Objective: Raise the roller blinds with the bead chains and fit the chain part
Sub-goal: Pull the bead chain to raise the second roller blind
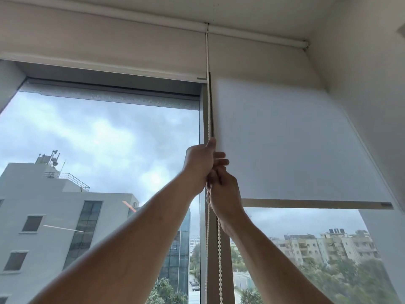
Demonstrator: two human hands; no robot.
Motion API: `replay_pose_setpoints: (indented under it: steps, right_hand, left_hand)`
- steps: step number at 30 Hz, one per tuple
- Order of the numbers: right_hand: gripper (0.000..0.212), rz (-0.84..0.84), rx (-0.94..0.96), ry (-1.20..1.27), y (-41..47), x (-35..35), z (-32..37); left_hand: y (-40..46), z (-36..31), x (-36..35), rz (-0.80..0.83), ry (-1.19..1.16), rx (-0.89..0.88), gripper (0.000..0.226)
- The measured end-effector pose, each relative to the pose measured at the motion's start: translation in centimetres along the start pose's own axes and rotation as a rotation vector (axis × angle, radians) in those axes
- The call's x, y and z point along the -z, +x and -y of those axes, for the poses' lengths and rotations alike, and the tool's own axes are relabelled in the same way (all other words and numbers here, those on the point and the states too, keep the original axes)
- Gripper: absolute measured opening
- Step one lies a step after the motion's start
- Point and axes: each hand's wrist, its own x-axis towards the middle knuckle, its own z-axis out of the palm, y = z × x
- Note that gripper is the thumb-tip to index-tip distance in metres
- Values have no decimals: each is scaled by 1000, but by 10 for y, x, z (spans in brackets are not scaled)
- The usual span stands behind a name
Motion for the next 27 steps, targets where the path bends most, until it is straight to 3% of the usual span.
replay_pose_setpoints:
  steps: [6, 11, 17, 21, 24, 27]
  right_hand:
    - [32, 48, 17, 4, -22, 9, -15]
    - [32, 137, 0, -68, -38, 31, -19]
    - [40, -53, -168, 171, 5, 28, 14]
    - [39, -21, -253, 309, 35, 19, 46]
    - [27, 7, -276, 270, 39, 11, 39]
    - [29, -2, -264, 311, 32, 4, 22]
  left_hand:
    - [-19, 9, -4, -85, 102, -13, 24]
    - [-33, 30, 19, -146, 496, -278, 30]
    - [-30, 37, 24, -146, 575, -416, 33]
    - [-51, 65, 24, -96, 583, -418, 38]
    - [-68, 87, 32, -34, 513, -385, 35]
    - [-72, 95, 44, -11, 519, -397, 34]
